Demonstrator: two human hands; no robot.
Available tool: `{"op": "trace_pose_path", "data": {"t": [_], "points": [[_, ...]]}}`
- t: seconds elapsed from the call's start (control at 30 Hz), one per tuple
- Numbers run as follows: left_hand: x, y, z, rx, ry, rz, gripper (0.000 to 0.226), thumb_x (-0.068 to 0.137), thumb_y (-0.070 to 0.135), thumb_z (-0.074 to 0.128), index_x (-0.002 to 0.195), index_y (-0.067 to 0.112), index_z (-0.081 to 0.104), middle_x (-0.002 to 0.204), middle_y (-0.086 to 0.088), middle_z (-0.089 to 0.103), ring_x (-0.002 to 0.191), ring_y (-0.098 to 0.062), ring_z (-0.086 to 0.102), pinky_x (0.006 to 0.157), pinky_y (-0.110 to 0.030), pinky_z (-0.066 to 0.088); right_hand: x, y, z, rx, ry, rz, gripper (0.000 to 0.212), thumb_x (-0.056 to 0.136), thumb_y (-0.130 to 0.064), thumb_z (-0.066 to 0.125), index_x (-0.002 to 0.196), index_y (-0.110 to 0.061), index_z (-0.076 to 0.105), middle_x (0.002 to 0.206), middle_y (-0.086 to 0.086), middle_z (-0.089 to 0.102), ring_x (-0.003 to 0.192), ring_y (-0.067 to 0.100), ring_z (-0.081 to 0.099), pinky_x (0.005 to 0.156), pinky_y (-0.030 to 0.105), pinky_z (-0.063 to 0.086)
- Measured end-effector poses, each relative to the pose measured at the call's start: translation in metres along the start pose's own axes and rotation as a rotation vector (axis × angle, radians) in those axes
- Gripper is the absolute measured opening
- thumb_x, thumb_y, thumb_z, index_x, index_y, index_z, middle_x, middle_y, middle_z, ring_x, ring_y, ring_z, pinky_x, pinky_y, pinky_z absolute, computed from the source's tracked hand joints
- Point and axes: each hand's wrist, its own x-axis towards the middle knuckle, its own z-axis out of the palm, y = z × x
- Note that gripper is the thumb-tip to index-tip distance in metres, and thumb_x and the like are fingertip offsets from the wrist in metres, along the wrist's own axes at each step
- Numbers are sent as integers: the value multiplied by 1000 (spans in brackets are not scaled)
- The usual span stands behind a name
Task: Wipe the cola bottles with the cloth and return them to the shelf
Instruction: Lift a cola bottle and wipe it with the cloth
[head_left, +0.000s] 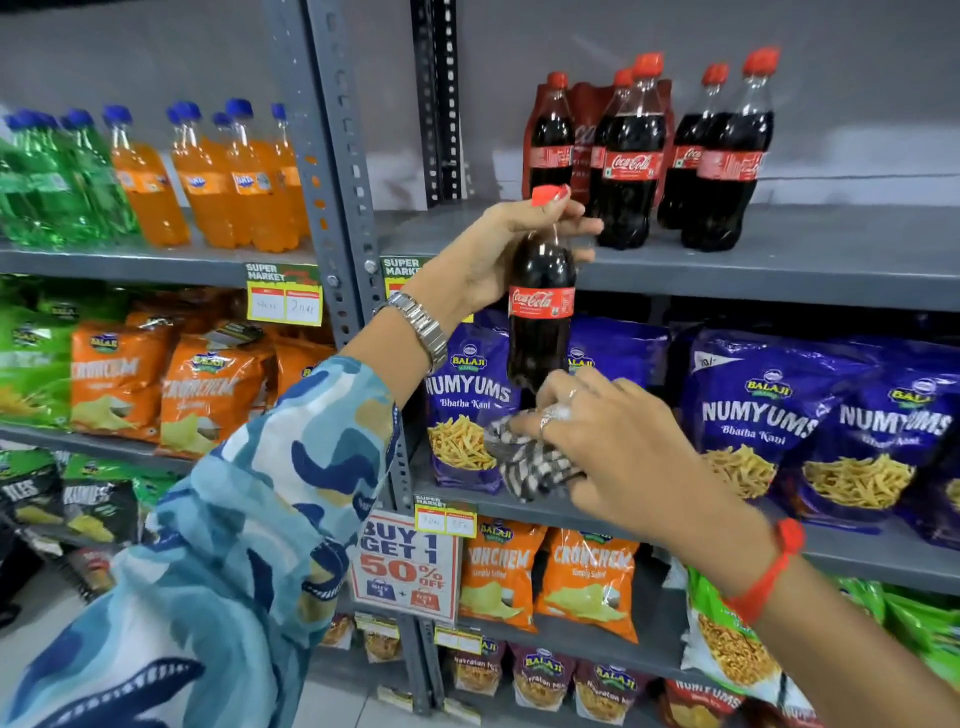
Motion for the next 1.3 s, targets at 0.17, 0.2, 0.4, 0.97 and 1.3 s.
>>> {"op": "trace_pose_path", "data": {"t": [0.17, 0.2, 0.4, 0.97, 1.3], "points": [[0, 6, 7, 96, 122, -44, 6, 83, 18, 63, 85, 12, 63, 93, -6, 73, 87, -22, 68, 84, -35, 54, 22, 9, -17, -17, 273, 185, 60, 54, 1, 70, 112, -12, 64, 99, 16, 60, 81, 35, 50, 60, 38, 39], [1, 6, 8, 117, 135, -47, 11, 80, 18, 67, 89, 11, 64, 93, -6, 74, 87, -20, 67, 81, -33, 55, 25, 9, -12, -67, 250, 208, 57, 54, 2, 70, 109, -11, 64, 99, 17, 59, 82, 35, 50, 61, 39, 39], [-1, 9, 5, 222, 254, -18, 9, 73, 17, 75, 80, 16, 70, 73, 4, 75, 67, -4, 65, 67, -22, 50, 5, -2, 11, -66, -178, 82, 46, 36, -23, 85, 77, -12, 68, 84, 10, 60, 75, 30, 55, 50, 32, 42], [4, 5, 1, 294, 457, -6, 35, 56, 22, 87, 86, 9, 73, 78, -2, 74, 87, -13, 67, 97, -33, 46, 38, 9, 17, -170, 280, 141, 29, 79, -6, 55, 105, -13, 65, 96, 13, 59, 83, 31, 44, 64, 39, 33], [15, 14, -7, 194, 443, 9, 54, 42, 19, 88, 91, 7, 68, 88, -10, 73, 92, -19, 68, 94, -33, 49, 38, 17, 11, -31, 121, 116, 42, 52, -13, 72, 93, -10, 68, 94, 11, 57, 83, 29, 43, 59, 36, 35]]}}
